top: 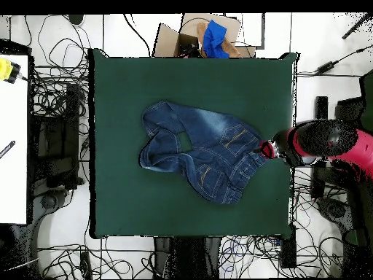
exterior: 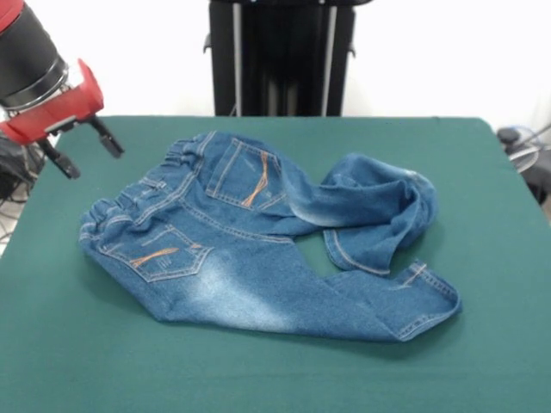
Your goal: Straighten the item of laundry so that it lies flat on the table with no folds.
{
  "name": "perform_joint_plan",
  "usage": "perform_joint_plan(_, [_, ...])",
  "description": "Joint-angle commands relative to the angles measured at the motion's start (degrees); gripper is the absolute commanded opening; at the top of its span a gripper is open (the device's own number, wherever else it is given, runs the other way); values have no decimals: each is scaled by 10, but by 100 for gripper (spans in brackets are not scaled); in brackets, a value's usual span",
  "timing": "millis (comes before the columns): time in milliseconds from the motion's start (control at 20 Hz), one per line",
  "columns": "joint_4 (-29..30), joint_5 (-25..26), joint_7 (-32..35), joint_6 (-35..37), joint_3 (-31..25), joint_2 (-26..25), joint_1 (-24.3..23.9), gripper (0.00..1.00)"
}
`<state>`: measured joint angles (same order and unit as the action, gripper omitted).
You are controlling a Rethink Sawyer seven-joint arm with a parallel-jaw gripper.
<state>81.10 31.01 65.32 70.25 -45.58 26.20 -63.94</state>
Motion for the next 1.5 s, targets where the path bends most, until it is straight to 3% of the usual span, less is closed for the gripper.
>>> perform_joint_plan(50, [48, 7, 12, -54, 16, 13, 45, 100])
perform_joint_plan(250, [99, -2, 103, -108, 18, 49, 78, 100])
perform_joint_plan(500, [171, -6, 267, -249, 56, 63, 146, 100])
perform_joint_plan(650, [178, 0, 328, -340, 97, 50, 196, 100])
perform_joint_plan(850, [160, 3, 327, -449, 135, -9, 228, 100])
perform_joint_plan(1150, [164, -7, 352, -540, 185, -39, 266, 100])
perform_joint_plan(1500, [170, -36, 360, -578, 216, -62, 292, 100])
